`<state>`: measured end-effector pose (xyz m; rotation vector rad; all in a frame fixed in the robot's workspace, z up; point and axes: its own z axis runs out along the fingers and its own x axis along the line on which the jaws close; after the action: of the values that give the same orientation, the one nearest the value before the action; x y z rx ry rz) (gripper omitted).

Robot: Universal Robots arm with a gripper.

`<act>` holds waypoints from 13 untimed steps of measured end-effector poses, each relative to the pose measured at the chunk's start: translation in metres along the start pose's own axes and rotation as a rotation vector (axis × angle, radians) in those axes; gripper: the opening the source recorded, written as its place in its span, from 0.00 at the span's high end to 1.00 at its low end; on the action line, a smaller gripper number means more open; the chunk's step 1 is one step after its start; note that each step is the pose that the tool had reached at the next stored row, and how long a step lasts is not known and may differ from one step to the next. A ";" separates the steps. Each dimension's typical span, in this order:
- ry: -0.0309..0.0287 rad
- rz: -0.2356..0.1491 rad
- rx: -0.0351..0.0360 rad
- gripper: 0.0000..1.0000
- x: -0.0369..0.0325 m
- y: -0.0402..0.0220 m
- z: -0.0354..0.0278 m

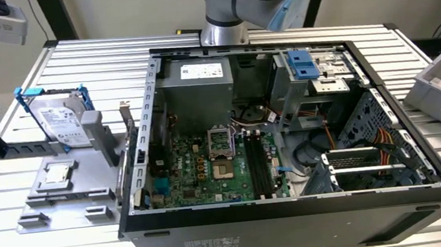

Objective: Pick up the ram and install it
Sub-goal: 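Pick up the ram and move it above insertion slot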

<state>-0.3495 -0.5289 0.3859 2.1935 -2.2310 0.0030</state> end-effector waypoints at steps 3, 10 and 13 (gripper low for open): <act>0.0000 0.000 0.0000 1.00 0.0000 0.0000 -0.0023; 0.0000 0.000 0.0002 1.00 0.0001 0.0000 -0.0052; 0.0004 0.000 0.0000 1.00 0.0001 0.0000 -0.0053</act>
<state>-0.3495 -0.5289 0.3912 2.1934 -2.2307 0.0034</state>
